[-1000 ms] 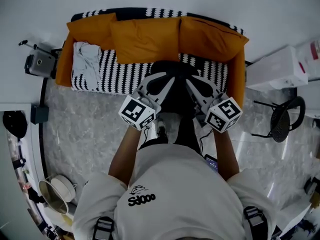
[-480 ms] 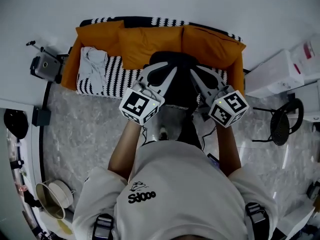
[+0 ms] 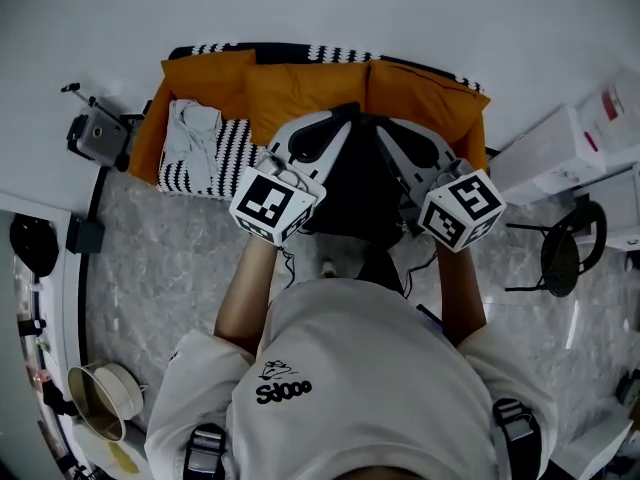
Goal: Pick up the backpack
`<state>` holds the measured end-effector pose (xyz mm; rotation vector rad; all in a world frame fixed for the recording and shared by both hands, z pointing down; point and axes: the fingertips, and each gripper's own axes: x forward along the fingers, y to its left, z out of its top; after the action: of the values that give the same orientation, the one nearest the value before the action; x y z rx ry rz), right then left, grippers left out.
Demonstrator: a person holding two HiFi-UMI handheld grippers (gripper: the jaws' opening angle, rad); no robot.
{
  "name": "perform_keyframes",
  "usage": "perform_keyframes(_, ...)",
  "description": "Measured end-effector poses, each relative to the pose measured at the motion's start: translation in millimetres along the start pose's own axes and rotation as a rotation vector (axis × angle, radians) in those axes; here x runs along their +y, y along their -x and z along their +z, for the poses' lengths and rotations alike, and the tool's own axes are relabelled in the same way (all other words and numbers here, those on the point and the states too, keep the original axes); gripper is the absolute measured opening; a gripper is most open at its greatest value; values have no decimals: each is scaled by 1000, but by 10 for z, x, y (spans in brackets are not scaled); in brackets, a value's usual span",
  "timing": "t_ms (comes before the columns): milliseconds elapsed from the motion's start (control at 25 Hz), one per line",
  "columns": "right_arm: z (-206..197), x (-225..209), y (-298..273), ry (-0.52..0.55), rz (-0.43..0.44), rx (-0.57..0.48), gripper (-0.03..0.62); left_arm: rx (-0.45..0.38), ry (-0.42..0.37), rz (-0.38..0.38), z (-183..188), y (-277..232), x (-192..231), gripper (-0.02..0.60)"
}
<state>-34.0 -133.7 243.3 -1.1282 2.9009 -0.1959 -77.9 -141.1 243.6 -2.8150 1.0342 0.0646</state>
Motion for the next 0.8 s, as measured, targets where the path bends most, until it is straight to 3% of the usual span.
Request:
perform_keyframes(360, 193, 193, 71, 36, 29, -11, 57, -13, -24, -20, 242, 122, -61, 43)
perform_keyframes(800, 197, 203, 85, 30, 42, -26, 57, -26, -30, -36, 259, 127, -78, 43)
